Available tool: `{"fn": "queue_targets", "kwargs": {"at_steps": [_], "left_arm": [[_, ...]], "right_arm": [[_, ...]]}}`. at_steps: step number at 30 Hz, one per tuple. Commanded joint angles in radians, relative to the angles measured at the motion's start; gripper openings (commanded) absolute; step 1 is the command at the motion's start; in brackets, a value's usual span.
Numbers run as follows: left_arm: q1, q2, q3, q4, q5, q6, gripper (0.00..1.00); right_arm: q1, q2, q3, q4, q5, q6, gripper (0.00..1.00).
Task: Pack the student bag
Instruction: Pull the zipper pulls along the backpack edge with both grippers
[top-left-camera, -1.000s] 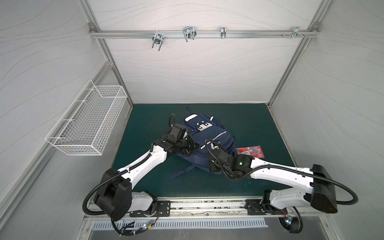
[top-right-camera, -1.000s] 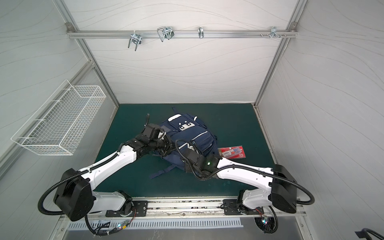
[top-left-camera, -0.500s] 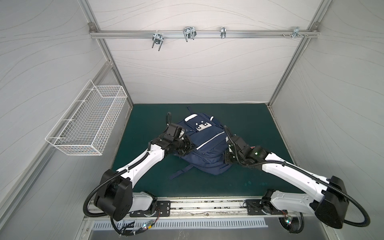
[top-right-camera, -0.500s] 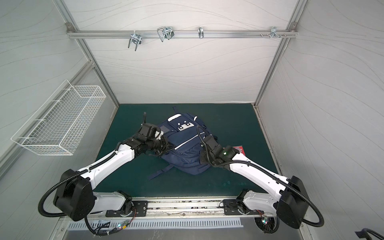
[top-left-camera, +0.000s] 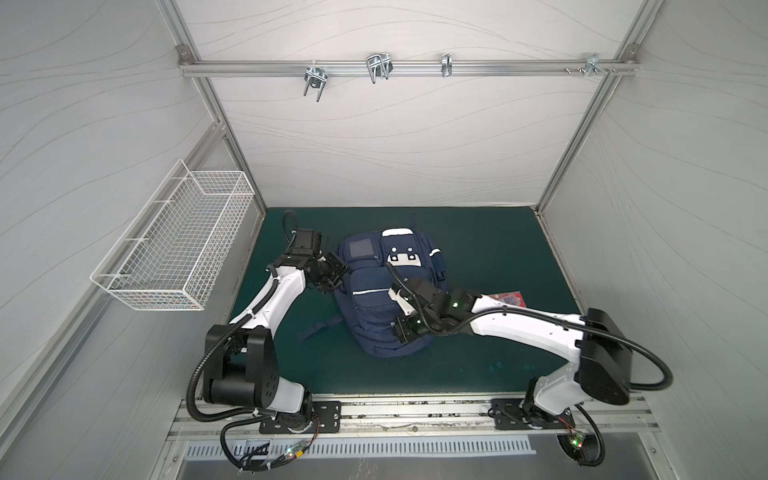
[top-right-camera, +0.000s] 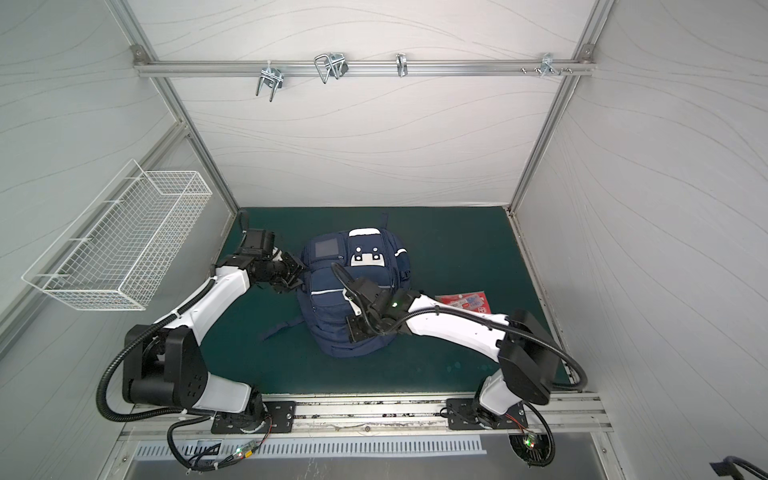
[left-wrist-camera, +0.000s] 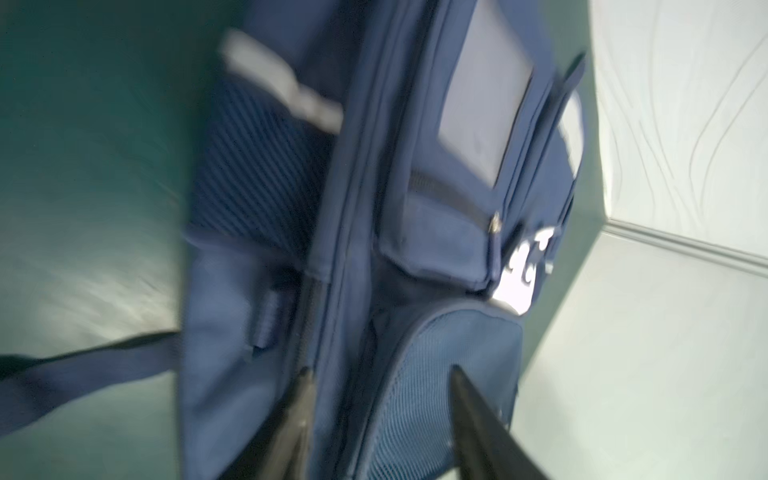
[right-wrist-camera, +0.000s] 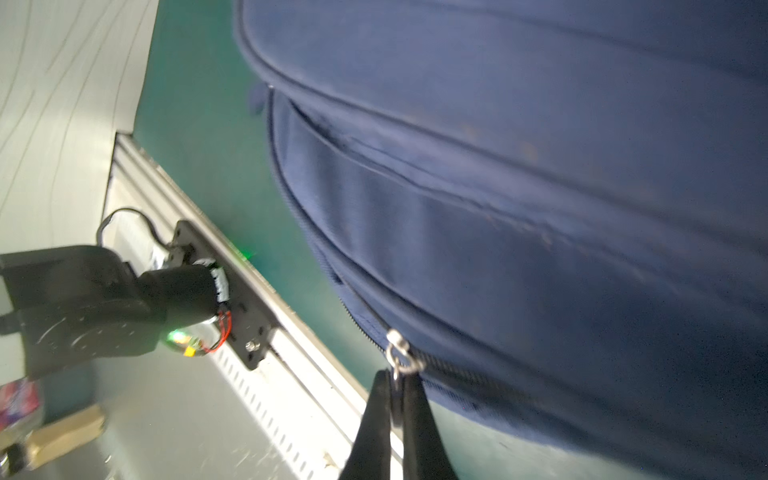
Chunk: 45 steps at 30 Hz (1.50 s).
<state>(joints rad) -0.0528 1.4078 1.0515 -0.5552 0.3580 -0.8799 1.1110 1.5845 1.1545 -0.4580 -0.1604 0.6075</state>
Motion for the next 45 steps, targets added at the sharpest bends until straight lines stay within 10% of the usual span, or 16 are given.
{"fn": "queue_targets", "kwargs": {"at_steps": [1,21,26,32,45], "left_arm": [[-0.007,-0.165,-0.010,-0.106,-0.079,-0.027,0.83],[-0.279,-0.267,-0.284,-0.013,0.100,-0.475,0.62],[-0.311,-0.261,-0.276,-0.028,0.096,-0.482,0.49],[-0.306,-0.207,-0.243,-0.041,0.087,-0.401,0.00],[-0.093,-0.165,-0.102,-0.178,-0.024,-0.133,0.00]], "right_arm": [[0.013,0.049,0.083,0.019,-0.092,0.024,0.00],[-0.030,0.011,0.053,0.071,-0.106,0.070,0.00],[-0.028,0.000,0.054,0.069,-0.097,0.073,0.00],[-0.038,-0.030,0.042,0.002,-0.034,0.055,0.00],[-0.315,-0.293,-0.197,-0.230,0.110,-0.047,0.00]]}}
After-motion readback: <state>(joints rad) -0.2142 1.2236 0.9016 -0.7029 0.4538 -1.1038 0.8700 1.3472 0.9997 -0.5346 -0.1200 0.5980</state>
